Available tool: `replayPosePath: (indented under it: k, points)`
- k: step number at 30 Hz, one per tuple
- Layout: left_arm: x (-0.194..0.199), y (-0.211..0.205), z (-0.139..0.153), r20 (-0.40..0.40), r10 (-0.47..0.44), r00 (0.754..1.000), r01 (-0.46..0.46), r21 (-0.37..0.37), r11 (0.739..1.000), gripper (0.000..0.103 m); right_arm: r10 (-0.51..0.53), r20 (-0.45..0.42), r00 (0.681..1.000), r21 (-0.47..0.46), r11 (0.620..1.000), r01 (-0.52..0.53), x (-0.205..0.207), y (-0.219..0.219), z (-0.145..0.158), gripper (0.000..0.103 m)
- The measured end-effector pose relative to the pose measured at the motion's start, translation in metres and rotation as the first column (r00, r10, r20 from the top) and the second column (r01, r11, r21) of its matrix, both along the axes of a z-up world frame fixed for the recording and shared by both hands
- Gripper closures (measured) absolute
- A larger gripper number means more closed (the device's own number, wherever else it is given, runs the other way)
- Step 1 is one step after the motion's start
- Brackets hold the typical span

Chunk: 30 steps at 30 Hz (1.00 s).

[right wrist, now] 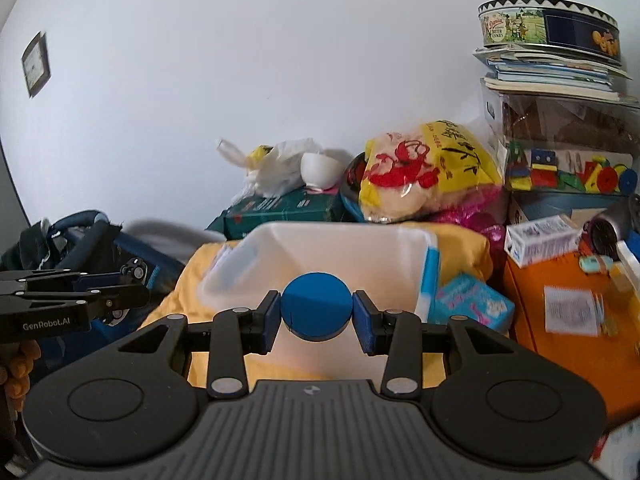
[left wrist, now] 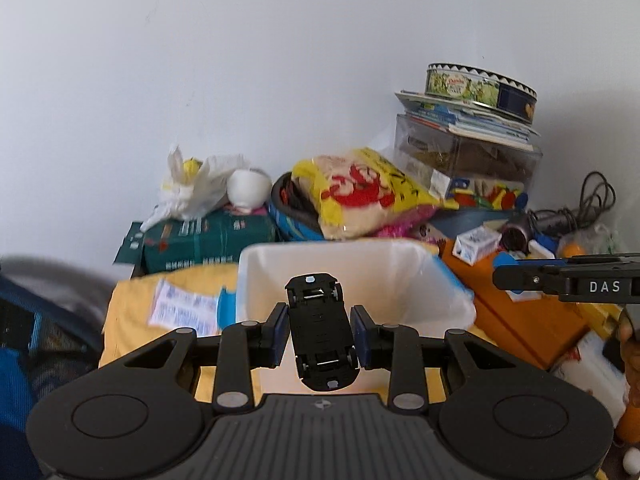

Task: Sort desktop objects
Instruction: 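Carry black car and blue disc over the white bin and release both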

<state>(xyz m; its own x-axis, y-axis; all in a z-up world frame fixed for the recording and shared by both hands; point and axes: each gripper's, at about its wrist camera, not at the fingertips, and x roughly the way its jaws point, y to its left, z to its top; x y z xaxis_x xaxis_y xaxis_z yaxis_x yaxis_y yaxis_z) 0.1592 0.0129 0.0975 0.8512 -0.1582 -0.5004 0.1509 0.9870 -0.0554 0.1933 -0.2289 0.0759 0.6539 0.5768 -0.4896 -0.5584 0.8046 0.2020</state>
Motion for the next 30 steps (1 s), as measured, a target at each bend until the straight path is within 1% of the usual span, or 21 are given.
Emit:
replayPosePath:
  k: [2,5,9,12,14,17,21,22,23,24,25,26,27,30]
  points:
    - [0.013,-0.002,0.006,-0.006,0.002,1.0,-0.001,0.004,1.0,0.066,-0.009,-0.008,1.0,0.001,1.0,0.009,0.014,0.002,0.006,0.061]
    - [0.032,-0.003,0.013,-0.024,0.006,1.0,-0.006,-0.014,1.0,0.066,-0.027,-0.018,0.999,0.008,1.0,0.027,0.032,0.007,0.013,0.061]
    - [0.058,-0.006,0.013,-0.073,0.006,0.997,-0.009,-0.043,0.999,0.066,-0.028,-0.033,0.999,-0.034,0.999,0.027,0.055,0.019,0.014,0.061]
    - [0.072,-0.011,0.011,-0.092,0.003,0.996,-0.005,-0.023,1.0,0.066,-0.029,-0.052,0.998,-0.068,0.997,0.026,0.069,0.029,0.011,0.061]
    - [0.081,-0.011,0.01,-0.107,0.007,0.994,-0.011,-0.031,0.999,0.066,-0.025,-0.065,0.998,-0.093,0.996,0.019,0.077,0.035,0.008,0.061]
    - [0.094,-0.013,0.008,-0.124,0.011,0.992,-0.013,-0.016,1.0,0.066,-0.023,-0.086,0.996,-0.123,0.992,0.012,0.088,0.042,0.004,0.061]
    - [0.112,-0.014,0.004,-0.159,0.026,0.987,-0.025,0.011,1.0,0.066,-0.031,-0.146,0.989,-0.116,0.993,0.014,0.102,0.047,-0.002,0.061]
    - [0.116,-0.014,0.003,-0.165,0.04,0.985,-0.039,0.012,0.999,0.063,-0.036,-0.148,0.988,-0.126,0.992,0.017,0.105,0.049,-0.004,0.061]
    - [0.119,-0.014,0.001,-0.173,0.05,0.984,-0.048,0.014,0.999,0.051,-0.043,-0.151,0.988,-0.136,0.99,0.022,0.108,0.051,-0.006,0.06]
    - [0.121,-0.014,-0.001,-0.183,0.06,0.981,-0.057,0.02,0.998,0.046,-0.049,-0.156,0.986,-0.144,0.989,0.027,0.111,0.052,-0.008,0.059]
    - [0.123,-0.014,-0.003,-0.187,0.072,0.98,-0.068,0.028,0.997,0.042,-0.057,-0.162,0.985,-0.15,0.988,0.032,0.114,0.053,-0.009,0.052]
    - [0.122,-0.014,-0.006,-0.187,0.078,0.979,-0.072,0.036,0.997,0.042,-0.066,-0.169,0.983,-0.154,0.987,0.04,0.116,0.053,-0.011,0.044]
    - [0.121,-0.013,-0.008,-0.187,0.076,0.979,-0.069,0.043,0.997,0.042,-0.078,-0.165,0.983,-0.153,0.987,0.053,0.116,0.052,-0.012,0.034]
    - [0.112,-0.011,-0.016,-0.19,0.069,0.979,-0.058,0.061,0.996,0.042,-0.069,-0.148,0.987,-0.125,0.991,0.051,0.111,0.044,-0.013,0.034]
